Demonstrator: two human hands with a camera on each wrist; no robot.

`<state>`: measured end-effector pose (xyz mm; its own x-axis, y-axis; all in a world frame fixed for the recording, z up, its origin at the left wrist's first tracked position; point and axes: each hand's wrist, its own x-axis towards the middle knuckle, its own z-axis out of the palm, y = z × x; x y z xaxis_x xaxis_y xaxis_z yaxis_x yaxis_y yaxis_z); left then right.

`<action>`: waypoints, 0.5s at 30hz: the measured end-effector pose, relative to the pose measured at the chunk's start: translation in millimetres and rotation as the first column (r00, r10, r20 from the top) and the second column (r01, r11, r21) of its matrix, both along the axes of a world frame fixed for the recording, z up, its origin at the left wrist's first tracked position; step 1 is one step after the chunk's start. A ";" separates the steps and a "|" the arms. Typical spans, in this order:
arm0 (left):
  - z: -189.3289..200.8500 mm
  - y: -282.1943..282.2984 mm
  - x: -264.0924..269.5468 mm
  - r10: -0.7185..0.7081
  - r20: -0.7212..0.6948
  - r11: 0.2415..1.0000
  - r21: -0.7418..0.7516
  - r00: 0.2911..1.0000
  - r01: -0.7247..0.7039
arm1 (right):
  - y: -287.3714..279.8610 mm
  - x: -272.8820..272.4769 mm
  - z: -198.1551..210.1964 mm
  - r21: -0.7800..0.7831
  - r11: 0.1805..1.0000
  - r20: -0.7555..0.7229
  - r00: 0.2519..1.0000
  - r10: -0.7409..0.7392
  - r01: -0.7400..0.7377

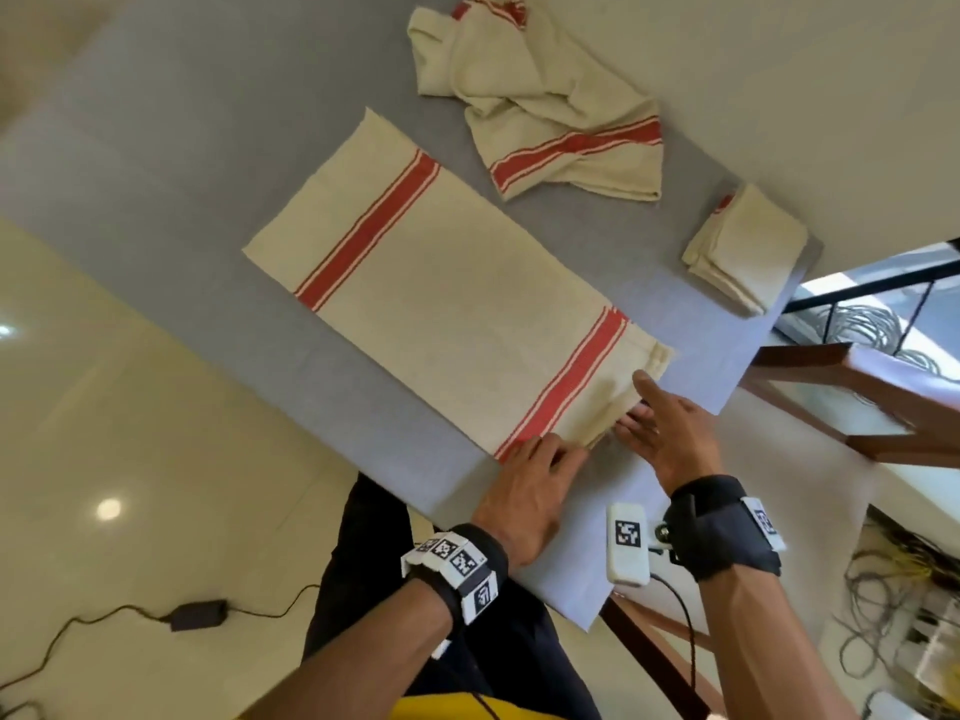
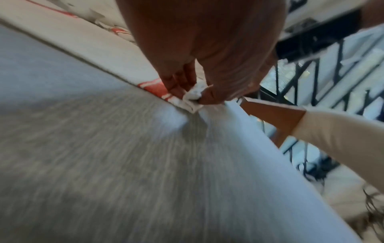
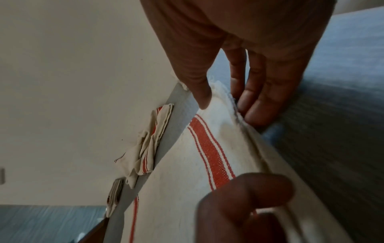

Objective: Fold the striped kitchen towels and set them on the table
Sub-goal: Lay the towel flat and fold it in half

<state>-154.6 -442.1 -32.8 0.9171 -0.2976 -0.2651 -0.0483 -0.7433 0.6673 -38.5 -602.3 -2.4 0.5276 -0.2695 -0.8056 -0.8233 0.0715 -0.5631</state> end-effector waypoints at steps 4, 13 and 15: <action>14.9 19.5 20.1 0.164 -0.251 0.951 -0.217 0.954 -0.221 | 12.1 21.8 8.8 -0.119 0.973 -0.098 0.978 0.186 -0.197; 13.9 66.9 29.9 0.400 -0.419 0.756 -0.354 0.816 -0.552 | 25.6 61.9 8.1 -0.281 0.954 0.071 0.988 0.134 -0.109; 15.2 74.3 26.9 0.429 -0.470 0.703 -0.362 0.771 -0.612 | 33.1 65.0 4.1 -0.395 0.908 0.059 0.982 0.181 -0.144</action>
